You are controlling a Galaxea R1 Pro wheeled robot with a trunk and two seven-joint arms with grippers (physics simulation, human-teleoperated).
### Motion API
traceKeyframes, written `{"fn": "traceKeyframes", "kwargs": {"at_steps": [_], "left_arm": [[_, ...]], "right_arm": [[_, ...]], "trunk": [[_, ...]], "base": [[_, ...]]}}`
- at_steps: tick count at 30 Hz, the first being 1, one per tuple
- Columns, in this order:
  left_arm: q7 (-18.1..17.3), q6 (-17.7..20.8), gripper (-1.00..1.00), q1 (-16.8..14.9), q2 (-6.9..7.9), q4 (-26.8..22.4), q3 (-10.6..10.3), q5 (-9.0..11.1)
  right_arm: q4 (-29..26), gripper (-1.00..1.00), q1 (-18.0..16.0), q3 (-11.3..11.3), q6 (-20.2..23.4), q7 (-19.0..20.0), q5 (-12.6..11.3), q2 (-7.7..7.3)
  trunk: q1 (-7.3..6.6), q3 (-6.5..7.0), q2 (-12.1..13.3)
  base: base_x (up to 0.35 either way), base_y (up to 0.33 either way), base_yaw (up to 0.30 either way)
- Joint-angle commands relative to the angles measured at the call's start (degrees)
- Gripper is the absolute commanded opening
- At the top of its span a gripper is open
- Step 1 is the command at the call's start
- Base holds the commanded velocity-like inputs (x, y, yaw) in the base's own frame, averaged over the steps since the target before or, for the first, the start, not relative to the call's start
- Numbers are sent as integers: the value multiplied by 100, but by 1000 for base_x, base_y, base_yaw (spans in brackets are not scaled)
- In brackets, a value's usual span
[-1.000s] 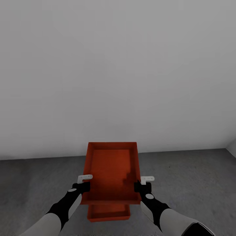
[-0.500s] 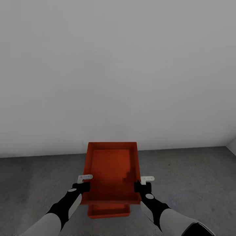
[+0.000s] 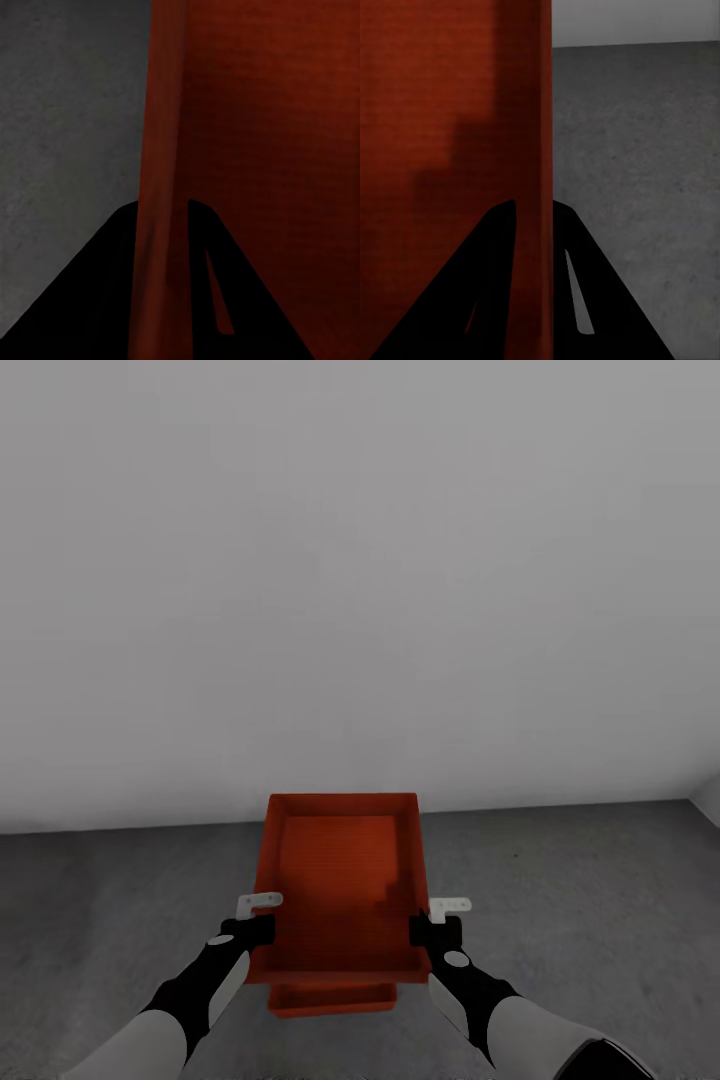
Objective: Move the two storage containers from the living room to the garage. In the garage, place one container on the floor and stack the other container on top of it (either order is fine).
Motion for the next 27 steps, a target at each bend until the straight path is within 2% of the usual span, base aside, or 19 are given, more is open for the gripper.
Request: {"fn": "traceKeyframes", "kwargs": {"at_steps": [1, 27], "left_arm": [[77, 31, -100, -5, 12, -33, -20, 0], [77, 32, -100, -5, 7, -29, -20, 0]], "right_arm": [[386, -100, -6, -131, -43, -17, -129, -49], [386, -100, -6, -136, -51, -10, -132, -51]], "trunk": [[1, -16, -8], [1, -234, -8]], "base": [[0, 0, 0], [0, 0, 0]]}}
